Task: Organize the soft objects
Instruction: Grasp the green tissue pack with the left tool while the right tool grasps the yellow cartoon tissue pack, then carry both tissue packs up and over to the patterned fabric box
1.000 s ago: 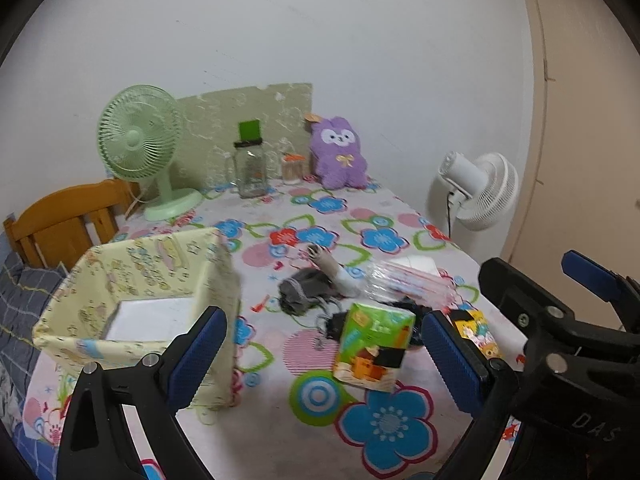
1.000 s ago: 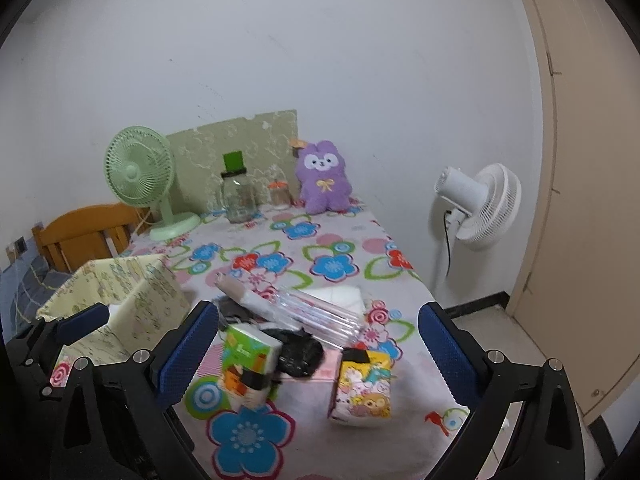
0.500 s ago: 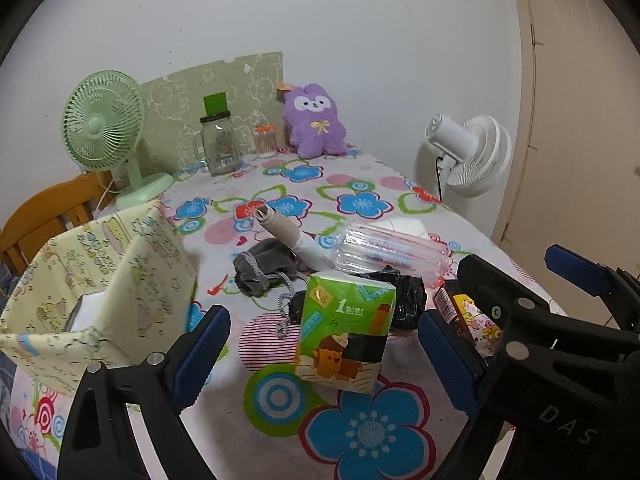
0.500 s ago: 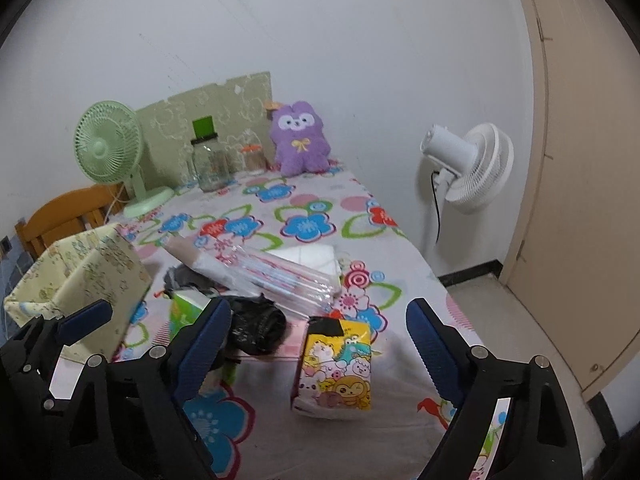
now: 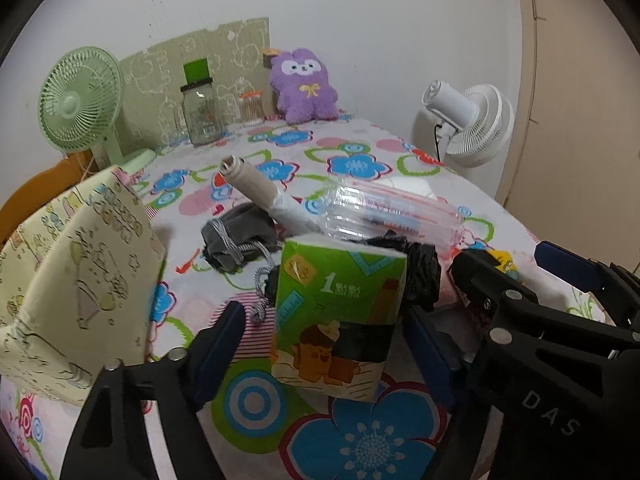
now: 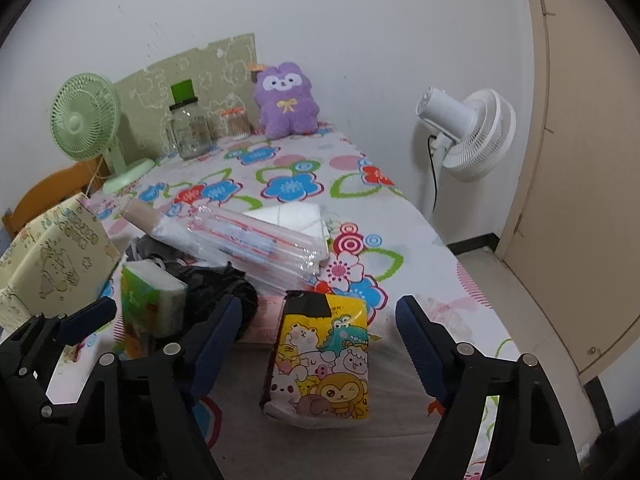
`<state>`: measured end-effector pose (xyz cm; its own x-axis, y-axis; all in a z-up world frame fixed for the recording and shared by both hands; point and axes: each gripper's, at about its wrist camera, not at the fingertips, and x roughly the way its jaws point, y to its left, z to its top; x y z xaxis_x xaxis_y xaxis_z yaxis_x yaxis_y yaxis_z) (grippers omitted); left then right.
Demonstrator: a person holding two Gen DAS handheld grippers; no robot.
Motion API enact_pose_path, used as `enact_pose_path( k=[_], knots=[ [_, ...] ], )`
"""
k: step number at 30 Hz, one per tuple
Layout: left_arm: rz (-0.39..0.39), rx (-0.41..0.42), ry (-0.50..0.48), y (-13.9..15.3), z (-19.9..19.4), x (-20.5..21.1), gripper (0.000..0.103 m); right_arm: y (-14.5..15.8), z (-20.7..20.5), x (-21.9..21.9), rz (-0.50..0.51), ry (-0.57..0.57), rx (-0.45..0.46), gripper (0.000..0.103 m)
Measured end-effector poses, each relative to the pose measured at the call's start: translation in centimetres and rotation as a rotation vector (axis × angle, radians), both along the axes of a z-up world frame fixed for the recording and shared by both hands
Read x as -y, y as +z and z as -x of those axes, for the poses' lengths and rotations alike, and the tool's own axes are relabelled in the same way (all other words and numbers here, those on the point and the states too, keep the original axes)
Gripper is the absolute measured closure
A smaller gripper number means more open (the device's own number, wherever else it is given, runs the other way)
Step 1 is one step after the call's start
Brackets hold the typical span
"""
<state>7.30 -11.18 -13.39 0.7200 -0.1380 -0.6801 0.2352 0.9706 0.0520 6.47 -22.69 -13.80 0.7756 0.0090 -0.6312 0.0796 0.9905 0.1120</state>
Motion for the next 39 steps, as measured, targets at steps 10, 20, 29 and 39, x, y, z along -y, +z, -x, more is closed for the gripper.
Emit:
enact_pose_path(
  k=[10,20,29,39],
  knots=[
    [0.012,-0.049,-0.017,-0.6,-0.3,-0.1,0.05,-1.0,-0.7,0.1,-0.034,0.002,-0.058,0.052],
    [0.047,-0.028,-0.018,1.3,0.0,-0.4,0.051,1.2,-0.2,-0.1,-0.014,-0.007,-0.007,0.053],
    [0.078,0.0,-0.02,3.5,0.5,-1.1,0.051,4.1,0.6,-0.8,0.0,0.002,0.049,0.053],
    [0.099,0.03,-0.005,6.6,1.1,-2.7,0.051,7.4,1.5,-2.2,-0.001,0.018,0.114,0.053]
  ],
)
